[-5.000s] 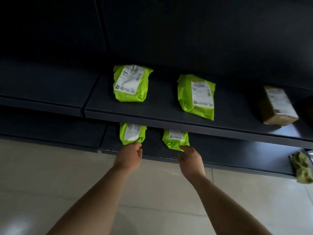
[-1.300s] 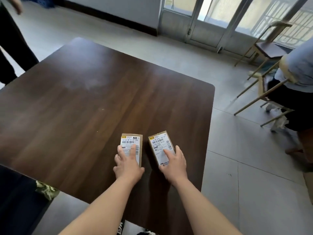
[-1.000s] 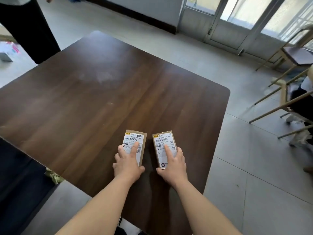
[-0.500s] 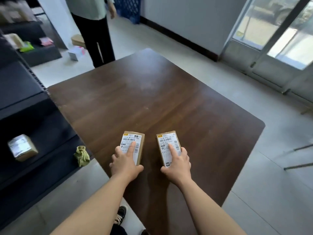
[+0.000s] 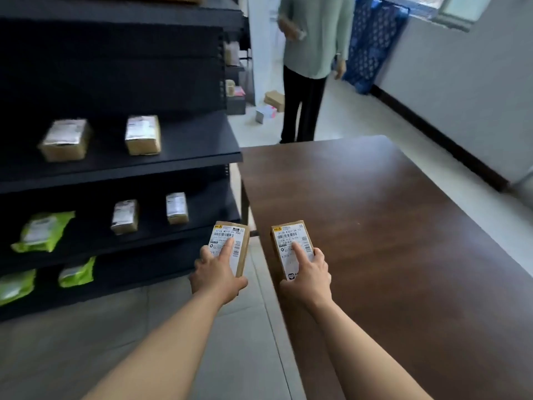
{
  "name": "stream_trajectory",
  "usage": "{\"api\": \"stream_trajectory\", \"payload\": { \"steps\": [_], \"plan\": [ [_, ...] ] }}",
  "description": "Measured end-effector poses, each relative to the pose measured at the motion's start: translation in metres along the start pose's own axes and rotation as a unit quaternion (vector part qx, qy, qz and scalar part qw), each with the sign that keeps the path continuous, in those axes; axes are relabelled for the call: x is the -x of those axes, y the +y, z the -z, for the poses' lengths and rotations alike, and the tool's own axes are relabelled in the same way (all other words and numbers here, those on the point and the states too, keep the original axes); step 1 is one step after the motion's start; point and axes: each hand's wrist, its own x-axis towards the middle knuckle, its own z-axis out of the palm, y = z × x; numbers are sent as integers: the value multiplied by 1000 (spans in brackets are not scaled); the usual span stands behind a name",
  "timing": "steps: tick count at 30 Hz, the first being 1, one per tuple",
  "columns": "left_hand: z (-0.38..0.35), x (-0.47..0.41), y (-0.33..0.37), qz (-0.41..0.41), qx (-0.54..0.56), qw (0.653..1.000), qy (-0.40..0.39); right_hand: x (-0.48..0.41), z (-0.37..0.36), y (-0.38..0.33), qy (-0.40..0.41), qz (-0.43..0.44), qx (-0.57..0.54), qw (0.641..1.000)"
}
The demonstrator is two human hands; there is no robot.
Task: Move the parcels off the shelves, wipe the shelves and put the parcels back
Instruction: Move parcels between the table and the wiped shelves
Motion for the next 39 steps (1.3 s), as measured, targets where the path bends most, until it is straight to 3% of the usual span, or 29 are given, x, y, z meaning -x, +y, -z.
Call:
{"api": "stream_trajectory", "payload": {
  "steps": [11,21,26,39],
  "plan": [
    [74,4,-207,129,30,990,40,34,-94,-185,-58,136,47,988],
    [126,7,-379,181,17,983,25,71,-199,-321,-96,172,84,977],
    [125,-11,-424,201,23,979,14,60,-232,-344,-110,174,113,972],
    [57,-111,-455,236,19,970,-44,-47,-323,-335,-139,171,172,960]
  ]
}}
